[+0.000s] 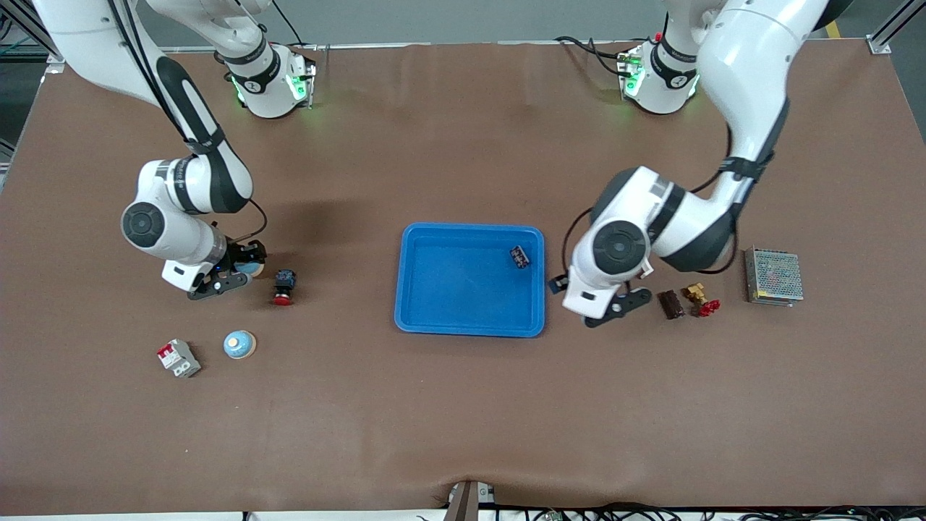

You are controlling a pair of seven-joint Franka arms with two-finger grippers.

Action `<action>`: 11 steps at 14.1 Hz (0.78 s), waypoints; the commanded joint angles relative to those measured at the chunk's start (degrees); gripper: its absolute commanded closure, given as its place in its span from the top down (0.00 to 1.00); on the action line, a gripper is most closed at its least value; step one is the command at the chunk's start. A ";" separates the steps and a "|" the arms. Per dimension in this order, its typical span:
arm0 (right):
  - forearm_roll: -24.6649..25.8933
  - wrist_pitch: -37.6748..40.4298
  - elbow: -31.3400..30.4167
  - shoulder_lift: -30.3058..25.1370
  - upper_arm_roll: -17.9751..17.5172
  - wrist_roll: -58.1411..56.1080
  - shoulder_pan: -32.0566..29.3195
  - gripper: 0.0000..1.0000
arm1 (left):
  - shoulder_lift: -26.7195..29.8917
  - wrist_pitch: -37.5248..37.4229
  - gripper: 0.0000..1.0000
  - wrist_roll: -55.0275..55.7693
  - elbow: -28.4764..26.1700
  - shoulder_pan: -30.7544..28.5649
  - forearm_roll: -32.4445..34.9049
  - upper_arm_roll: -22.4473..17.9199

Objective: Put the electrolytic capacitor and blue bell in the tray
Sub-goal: 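Grasp the tall capacitor with the left gripper while the right gripper carries the bell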

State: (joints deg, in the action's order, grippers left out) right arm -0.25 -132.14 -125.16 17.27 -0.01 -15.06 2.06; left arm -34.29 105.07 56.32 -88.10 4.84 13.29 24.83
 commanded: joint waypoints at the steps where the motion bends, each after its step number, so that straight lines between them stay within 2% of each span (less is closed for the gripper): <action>1: -2.12 12.29 7.87 -2.68 -0.16 1.95 0.14 0.49 | 0.98 -0.57 1.00 -3.65 -2.86 -3.94 3.56 0.13; 4: -2.74 21.03 16.68 -2.41 -0.25 9.14 2.67 0.47 | 0.37 0.39 1.00 -4.28 -5.50 -8.78 7.79 0.31; 8: -3.00 24.03 22.32 -2.15 -0.25 22.67 8.56 0.46 | -0.33 4.33 1.00 -4.28 -8.57 -11.95 10.69 0.22; 11: -4.05 23.68 24.69 -1.89 -0.25 34.18 14.71 0.46 | -0.51 11.45 0.91 -4.28 -13.40 -14.76 14.47 0.22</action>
State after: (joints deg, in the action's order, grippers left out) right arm -2.76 -109.40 -103.50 14.18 -0.71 12.48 13.24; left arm -35.35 112.40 51.81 -97.79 -7.76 25.04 24.52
